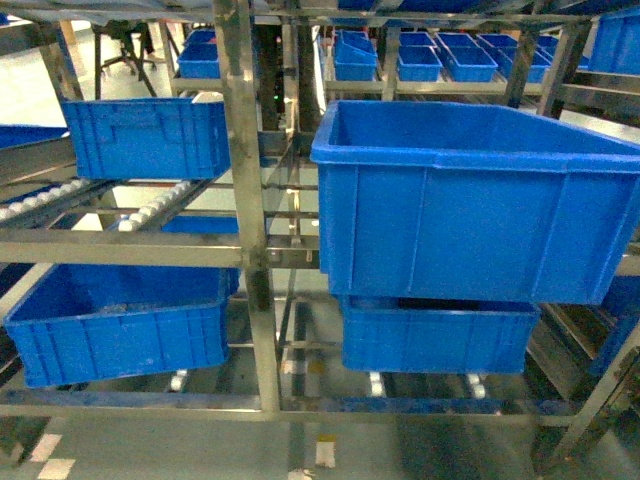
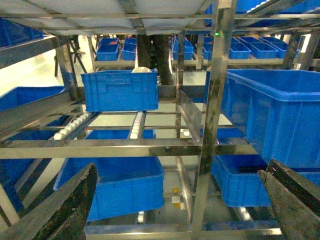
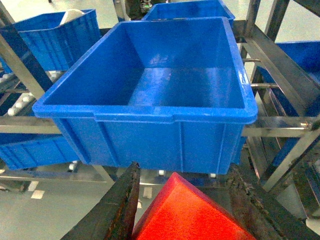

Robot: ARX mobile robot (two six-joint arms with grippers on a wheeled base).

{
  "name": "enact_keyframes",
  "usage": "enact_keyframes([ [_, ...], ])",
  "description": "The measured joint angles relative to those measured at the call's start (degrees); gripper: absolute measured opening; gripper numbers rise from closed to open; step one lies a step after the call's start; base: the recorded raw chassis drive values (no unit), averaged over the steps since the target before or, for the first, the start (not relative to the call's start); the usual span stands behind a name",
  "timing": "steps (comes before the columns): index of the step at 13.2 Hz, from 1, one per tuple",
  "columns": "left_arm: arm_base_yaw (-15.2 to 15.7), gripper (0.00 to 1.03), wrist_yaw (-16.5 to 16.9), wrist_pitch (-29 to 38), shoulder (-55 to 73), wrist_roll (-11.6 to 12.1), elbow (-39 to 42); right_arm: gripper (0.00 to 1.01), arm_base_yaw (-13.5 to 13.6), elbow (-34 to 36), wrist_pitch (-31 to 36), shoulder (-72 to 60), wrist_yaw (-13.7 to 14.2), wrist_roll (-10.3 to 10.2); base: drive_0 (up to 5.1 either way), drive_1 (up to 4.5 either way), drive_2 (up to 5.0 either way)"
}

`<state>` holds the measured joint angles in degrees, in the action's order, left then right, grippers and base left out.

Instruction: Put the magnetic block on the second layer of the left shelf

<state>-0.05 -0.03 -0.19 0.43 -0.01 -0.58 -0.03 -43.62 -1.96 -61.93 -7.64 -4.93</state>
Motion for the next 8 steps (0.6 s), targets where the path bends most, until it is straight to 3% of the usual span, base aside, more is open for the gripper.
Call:
enact_keyframes([
  [6, 0.0, 0.98, 0.0, 0.0, 0.0, 0.0, 0.0, 0.46, 0.0, 0.0, 0.1, -0.2, 0.0, 0.0, 0.0, 4.21, -4.3],
  [8, -0.1, 0.98, 0.0, 0.1, 0.0, 0.0, 0.0, 0.46, 0.0, 0.0, 0.2, -0.3, 0.0, 0.0, 0.0, 0.87, -0.8],
])
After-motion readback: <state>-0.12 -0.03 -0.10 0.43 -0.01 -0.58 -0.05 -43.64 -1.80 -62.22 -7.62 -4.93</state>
